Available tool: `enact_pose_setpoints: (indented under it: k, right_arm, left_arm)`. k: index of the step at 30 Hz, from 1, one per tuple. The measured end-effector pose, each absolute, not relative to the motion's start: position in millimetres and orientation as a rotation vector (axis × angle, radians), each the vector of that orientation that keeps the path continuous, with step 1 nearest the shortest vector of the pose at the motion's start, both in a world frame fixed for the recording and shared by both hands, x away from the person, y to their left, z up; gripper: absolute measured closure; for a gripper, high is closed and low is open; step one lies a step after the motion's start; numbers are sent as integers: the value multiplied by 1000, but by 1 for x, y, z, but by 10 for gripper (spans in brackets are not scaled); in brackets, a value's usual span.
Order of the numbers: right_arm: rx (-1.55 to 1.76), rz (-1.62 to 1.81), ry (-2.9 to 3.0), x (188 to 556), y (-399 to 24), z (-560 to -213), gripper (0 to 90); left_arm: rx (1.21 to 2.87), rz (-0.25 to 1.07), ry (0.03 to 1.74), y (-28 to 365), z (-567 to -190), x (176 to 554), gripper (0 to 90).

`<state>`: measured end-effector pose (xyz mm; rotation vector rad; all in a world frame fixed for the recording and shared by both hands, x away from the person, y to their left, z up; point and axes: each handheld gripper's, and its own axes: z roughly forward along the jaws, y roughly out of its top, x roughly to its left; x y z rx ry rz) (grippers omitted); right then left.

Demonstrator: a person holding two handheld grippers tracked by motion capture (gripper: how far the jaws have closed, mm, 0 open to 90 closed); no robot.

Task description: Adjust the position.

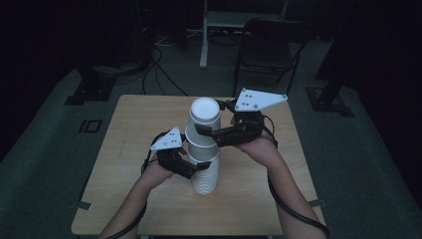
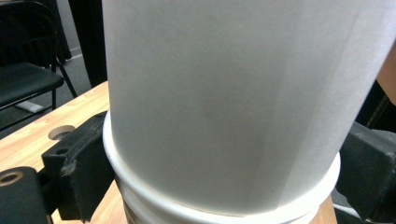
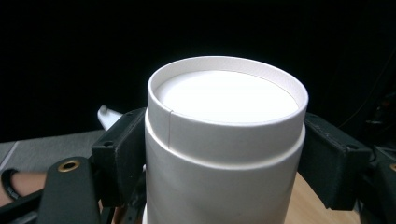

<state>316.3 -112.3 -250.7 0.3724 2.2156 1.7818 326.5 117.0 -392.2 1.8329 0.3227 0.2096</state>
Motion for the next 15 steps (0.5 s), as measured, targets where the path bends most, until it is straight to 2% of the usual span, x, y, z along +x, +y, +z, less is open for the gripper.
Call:
enact_pose_setpoints:
  k: [15]
  right_arm:
    - [343, 1815, 2153, 304, -126, -219, 226]
  left_arm:
    - [1838, 210, 323, 117, -392, 327, 59]
